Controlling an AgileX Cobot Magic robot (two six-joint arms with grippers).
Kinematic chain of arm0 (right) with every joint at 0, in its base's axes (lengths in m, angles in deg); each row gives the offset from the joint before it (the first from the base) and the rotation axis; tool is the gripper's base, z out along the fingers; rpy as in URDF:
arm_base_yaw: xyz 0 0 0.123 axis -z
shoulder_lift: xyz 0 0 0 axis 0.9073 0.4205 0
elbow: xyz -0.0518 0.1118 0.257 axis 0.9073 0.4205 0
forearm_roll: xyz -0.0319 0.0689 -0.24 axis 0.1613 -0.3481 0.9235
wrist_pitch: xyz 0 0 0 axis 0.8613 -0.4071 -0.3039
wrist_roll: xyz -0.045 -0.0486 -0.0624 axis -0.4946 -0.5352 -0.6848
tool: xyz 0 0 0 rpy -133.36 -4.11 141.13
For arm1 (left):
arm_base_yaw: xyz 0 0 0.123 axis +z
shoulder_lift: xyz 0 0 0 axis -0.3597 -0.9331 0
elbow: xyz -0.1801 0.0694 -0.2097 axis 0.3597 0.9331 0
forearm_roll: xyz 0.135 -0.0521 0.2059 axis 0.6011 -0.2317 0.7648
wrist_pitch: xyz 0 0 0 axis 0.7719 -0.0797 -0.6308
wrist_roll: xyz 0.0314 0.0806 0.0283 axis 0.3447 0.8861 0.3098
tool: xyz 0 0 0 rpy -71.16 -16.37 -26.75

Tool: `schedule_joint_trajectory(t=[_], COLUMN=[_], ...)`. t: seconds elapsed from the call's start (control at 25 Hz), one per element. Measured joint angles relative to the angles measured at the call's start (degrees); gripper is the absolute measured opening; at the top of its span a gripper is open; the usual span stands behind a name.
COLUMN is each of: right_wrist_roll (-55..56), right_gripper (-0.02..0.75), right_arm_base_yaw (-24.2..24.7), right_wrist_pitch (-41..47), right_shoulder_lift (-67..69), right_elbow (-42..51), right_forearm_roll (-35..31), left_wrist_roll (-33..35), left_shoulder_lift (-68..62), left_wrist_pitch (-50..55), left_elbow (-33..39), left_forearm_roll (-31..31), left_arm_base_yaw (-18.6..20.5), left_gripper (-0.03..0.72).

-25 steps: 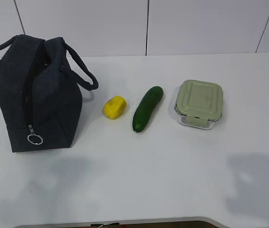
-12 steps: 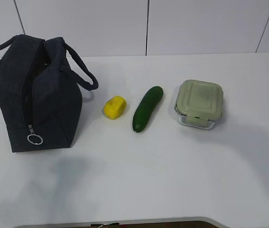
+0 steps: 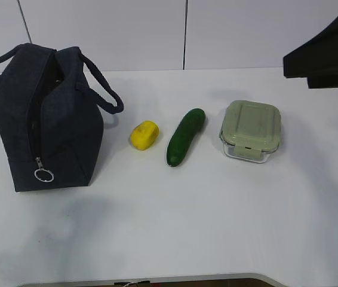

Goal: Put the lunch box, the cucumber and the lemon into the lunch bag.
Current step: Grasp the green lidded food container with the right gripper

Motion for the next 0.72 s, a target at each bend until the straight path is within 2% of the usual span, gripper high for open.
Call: schedule_joint_trajectory(t=[0.4,0.56,0.72], right_wrist_roll=[-16.6,-19.5,-21.9], right_gripper=[0.463,0.463,0.463], right_arm_base_yaw=[13.2,17.5,18.4], right_wrist_pitch=[11.2,11.9,12.0], right_shoulder_lift=[16.3,22.3,28.4], right_elbow=[-0.8,-0.9,-1.6], right_forearm_roll=[-19.9,-22.5,-23.4], left_wrist_roll=[0.0,0.0,0.0], left_shoulder_lift=[0.0,0.0,0.0], left_wrist_pitch=[0.0,0.0,0.0], left_elbow=[0.0,0.0,0.0], left_forearm_roll=[0.0,0.0,0.0], left_arm_base_yaw=[0.0,0.0,0.0], left_gripper=[0.428,0.428,0.428])
